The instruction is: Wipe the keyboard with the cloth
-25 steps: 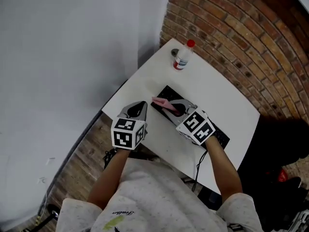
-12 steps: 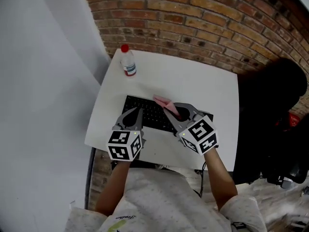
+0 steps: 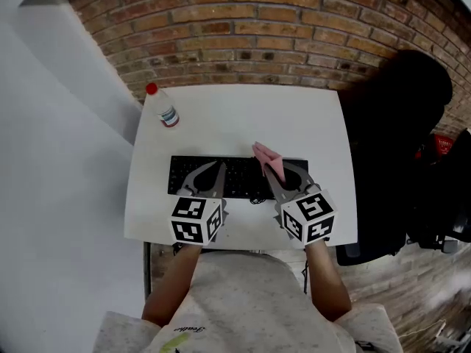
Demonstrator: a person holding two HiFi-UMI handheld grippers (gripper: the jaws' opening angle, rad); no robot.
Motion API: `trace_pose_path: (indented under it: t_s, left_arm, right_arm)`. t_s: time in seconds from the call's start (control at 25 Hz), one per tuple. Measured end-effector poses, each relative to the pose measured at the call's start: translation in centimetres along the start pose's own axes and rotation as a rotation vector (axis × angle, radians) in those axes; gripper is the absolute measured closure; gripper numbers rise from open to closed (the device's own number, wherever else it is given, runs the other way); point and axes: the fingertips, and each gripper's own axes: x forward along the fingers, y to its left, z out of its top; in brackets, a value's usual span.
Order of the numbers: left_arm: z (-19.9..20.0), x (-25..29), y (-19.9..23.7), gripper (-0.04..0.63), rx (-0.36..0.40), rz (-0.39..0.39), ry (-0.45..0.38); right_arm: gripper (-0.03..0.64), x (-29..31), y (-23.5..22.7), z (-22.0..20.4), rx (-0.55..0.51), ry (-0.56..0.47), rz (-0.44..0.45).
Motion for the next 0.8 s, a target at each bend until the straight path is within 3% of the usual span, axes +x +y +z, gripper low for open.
trace_pose_path:
  t_s: [0.28,0.8]
  left_arm:
    - [-1.0,-0.2,-0.7,0.600,0.036,-0.009,0.024]
    - [-1.8,0.4,-1.4,0.600,0.034,-0.014,0.045]
  right_arm:
    - [0.597,-0.9,0.0,-1.3,0.039,-0.010,-0.025]
    - [0.597,-1.3,-0.3,-2.1,0.050,-0.013,-0.028]
